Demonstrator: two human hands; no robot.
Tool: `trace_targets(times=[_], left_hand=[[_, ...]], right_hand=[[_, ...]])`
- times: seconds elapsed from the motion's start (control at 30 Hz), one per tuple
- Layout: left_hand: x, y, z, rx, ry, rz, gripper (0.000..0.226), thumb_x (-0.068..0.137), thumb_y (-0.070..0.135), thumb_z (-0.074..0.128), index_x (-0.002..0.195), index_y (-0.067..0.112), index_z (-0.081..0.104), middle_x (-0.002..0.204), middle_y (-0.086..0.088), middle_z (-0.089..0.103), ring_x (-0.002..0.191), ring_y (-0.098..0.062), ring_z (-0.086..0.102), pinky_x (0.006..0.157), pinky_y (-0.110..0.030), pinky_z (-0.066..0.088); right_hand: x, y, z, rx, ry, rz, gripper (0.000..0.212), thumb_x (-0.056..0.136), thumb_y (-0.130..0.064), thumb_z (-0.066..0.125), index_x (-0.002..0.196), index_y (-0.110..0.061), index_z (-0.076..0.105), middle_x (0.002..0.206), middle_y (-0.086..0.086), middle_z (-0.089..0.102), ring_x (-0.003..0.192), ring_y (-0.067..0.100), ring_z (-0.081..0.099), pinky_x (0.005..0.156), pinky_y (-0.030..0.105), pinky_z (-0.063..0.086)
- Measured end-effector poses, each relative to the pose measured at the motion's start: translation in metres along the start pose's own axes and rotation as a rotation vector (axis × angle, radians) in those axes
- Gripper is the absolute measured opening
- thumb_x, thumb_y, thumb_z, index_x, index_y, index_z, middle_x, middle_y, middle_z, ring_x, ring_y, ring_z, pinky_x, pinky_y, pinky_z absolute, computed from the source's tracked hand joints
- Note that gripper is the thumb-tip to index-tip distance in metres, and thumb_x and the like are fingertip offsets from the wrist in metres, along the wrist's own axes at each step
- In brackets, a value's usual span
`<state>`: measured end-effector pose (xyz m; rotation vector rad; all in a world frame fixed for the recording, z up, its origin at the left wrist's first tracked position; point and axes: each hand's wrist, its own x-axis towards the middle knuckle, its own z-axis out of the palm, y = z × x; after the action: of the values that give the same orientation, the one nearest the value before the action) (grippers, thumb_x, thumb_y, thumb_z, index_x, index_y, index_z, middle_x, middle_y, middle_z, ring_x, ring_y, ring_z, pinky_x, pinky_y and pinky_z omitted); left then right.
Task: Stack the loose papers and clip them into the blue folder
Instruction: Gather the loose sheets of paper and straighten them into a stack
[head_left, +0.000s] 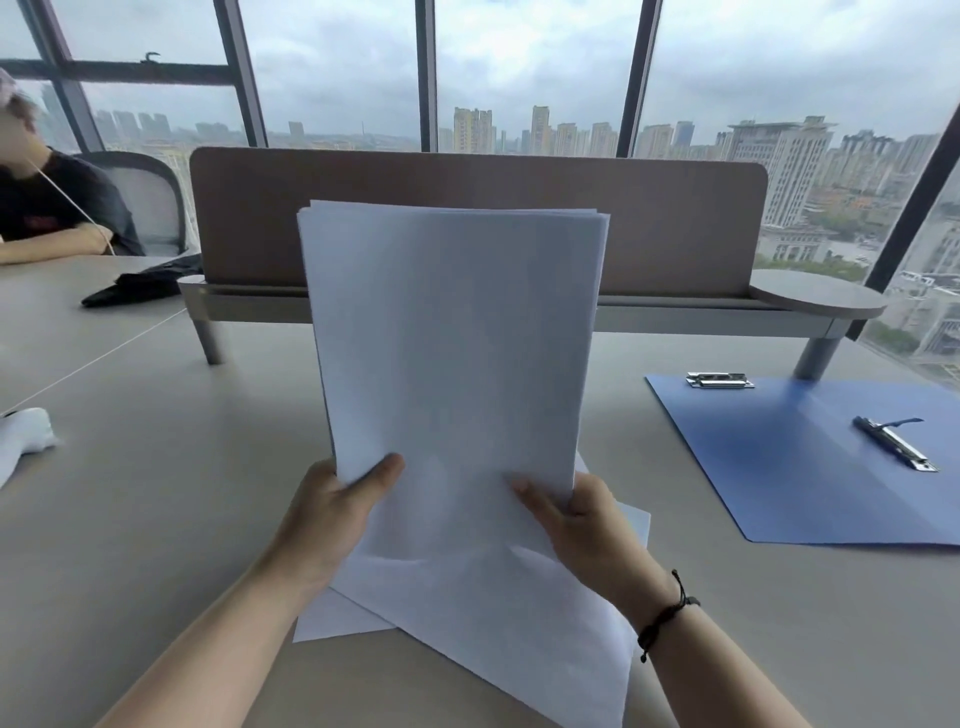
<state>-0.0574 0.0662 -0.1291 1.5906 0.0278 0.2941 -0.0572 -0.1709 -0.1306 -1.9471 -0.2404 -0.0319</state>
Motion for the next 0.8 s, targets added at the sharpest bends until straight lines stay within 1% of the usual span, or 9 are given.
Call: trace_targets(times=[0.03,0.1,0.17,0.23,0.4,0.5,0.6,0.67,0.8], left_hand=[[0.002,0.001,-0.001,-0.037,0.049,-0.008,0.019,0.095,0.009,0.064,0.093,0.026,0.073,0.089,0.021,0.078,0.089,0.005,0.071,0.08,-0.022,0.048],[0.007,0.003,-0.005,-0.121,0.147,-0.028,0.017,0.094,0.009,0.064,0.092,0.023,0.073,0.086,0.023,0.077,0.086,0.006,0.071,0.081,-0.023,0.049],[0.012,0.004,-0.01,-0.199,0.23,-0.098,0.011,0.094,0.013,0.066,0.092,0.02,0.074,0.088,0.021,0.077,0.087,0.002,0.071,0.089,-0.027,0.049],[0.015,0.005,-0.014,-0.277,0.27,-0.199,0.007,0.093,0.018,0.068,0.095,0.018,0.075,0.094,0.014,0.078,0.091,-0.007,0.071,0.093,-0.033,0.05],[0.015,0.006,-0.016,-0.342,0.25,-0.302,0.015,0.093,0.024,0.068,0.105,0.018,0.075,0.107,0.005,0.078,0.1,-0.014,0.071,0.093,-0.036,0.053],[0.014,0.008,-0.015,-0.346,0.25,-0.311,0.016,0.093,0.023,0.068,0.105,0.017,0.075,0.104,0.004,0.079,0.105,-0.021,0.071,0.1,-0.044,0.051],[0.012,0.01,-0.013,-0.331,0.228,-0.301,0.014,0.093,0.02,0.067,0.103,0.017,0.075,0.102,0.005,0.079,0.099,-0.016,0.073,0.097,-0.04,0.052],[0.01,0.011,-0.012,-0.309,0.207,-0.283,0.012,0.093,0.019,0.067,0.102,0.018,0.075,0.099,0.008,0.079,0.091,-0.011,0.074,0.09,-0.035,0.053],[0.007,0.01,-0.008,-0.227,0.169,-0.242,0.014,0.092,0.016,0.067,0.104,0.02,0.074,0.102,0.01,0.079,0.096,-0.008,0.072,0.089,-0.032,0.052]], right_hand=[[0.0,0.001,-0.006,-0.179,-0.026,0.003,0.023,0.088,-0.055,0.065,0.099,-0.037,0.073,0.094,-0.026,0.075,0.088,0.003,0.069,0.079,0.023,0.054],[0.002,0.007,-0.02,-0.596,-0.046,0.045,0.072,0.066,-0.084,0.059,0.127,-0.045,0.06,0.12,-0.025,0.066,0.111,0.006,0.061,0.095,0.029,0.048],[0.003,0.011,-0.029,-0.82,-0.037,0.134,0.119,0.044,-0.102,0.043,0.145,-0.039,0.044,0.139,-0.015,0.053,0.13,0.014,0.048,0.107,0.033,0.038],[0.004,0.015,-0.033,-0.907,-0.028,0.186,0.128,0.04,-0.102,0.038,0.15,-0.036,0.037,0.143,-0.01,0.047,0.134,0.018,0.043,0.109,0.034,0.034],[0.009,0.014,-0.037,-0.904,0.02,0.27,0.13,0.035,-0.1,0.057,0.146,-0.035,0.042,0.13,-0.004,0.052,0.127,0.023,0.049,0.102,0.035,0.04],[0.01,0.011,-0.042,-0.849,0.024,0.342,0.108,0.039,-0.088,0.071,0.128,-0.029,0.054,0.113,-0.007,0.061,0.113,0.02,0.059,0.085,0.032,0.047],[0.01,0.008,-0.045,-0.77,0.031,0.331,0.054,0.058,-0.064,0.082,0.089,-0.025,0.059,0.082,-0.011,0.059,0.085,0.019,0.059,0.06,0.03,0.043],[0.012,0.011,-0.044,-0.71,0.063,0.276,0.027,0.074,-0.04,0.076,0.07,-0.021,0.057,0.068,-0.006,0.06,0.071,0.022,0.059,0.052,0.028,0.039],[0.014,0.015,-0.037,-0.286,0.133,0.231,0.017,0.086,-0.015,0.061,0.073,-0.01,0.07,0.06,0.004,0.065,0.056,0.02,0.055,0.054,0.028,0.041]])
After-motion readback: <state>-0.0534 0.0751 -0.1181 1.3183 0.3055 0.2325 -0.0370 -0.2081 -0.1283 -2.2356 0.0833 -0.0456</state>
